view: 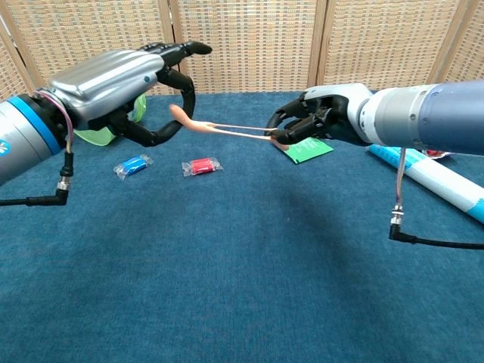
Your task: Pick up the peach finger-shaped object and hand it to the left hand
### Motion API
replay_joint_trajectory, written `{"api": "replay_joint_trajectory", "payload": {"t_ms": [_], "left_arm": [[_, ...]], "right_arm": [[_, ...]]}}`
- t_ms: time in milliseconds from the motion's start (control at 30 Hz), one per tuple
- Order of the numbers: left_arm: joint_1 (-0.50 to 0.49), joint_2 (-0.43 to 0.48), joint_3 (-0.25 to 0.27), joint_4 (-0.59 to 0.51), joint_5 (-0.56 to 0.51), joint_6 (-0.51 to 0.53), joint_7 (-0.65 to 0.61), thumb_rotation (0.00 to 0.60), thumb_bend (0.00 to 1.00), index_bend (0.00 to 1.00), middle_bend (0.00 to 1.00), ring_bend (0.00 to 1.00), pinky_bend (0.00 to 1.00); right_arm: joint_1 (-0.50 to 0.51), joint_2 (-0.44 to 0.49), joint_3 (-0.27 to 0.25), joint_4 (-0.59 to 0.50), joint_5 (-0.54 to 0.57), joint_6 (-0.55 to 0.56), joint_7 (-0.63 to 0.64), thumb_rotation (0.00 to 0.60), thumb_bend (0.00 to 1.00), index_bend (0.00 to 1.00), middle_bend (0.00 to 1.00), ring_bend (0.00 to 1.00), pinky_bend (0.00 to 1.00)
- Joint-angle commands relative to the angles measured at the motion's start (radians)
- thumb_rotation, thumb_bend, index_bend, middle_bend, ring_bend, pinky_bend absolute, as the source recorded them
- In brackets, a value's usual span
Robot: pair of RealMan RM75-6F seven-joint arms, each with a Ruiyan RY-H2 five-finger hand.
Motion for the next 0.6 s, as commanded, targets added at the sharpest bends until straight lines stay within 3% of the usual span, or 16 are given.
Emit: {"api": "replay_joint_trajectory", "payload": {"t_ms": [33, 400, 600], "left_arm": [[0.011, 0.023, 0.0, -0.005, 0.003, 0.016, -0.014, 0.6, 0.52, 0.73, 0.0, 0.0, 0.0], [0.107, 0.246, -0.007, -0.034, 0.006, 0.134, -0.123, 0.6, 0.53, 0.75, 0.0, 0.0, 0.0], [0.202, 0.387, -0.004, 0.017, -0.031, 0.204, -0.272, 0.6, 0.53, 0.75, 0.0, 0.0, 0.0]], "right_arm": [[-0.014, 0.016, -0.003, 0.0, -0.002, 0.003, 0.008, 0.6, 0.69, 0.73, 0.11, 0.0, 0.0], [-0.102, 0.093, -0.03, -0.004, -0.051, 0.002, 0.057, 0.6, 0.69, 0.73, 0.11, 0.0, 0.0], [-0.159, 0.134, -0.037, -0.03, -0.098, 0.009, 0.1, 0.6, 0.69, 0.73, 0.11, 0.0, 0.0]]}}
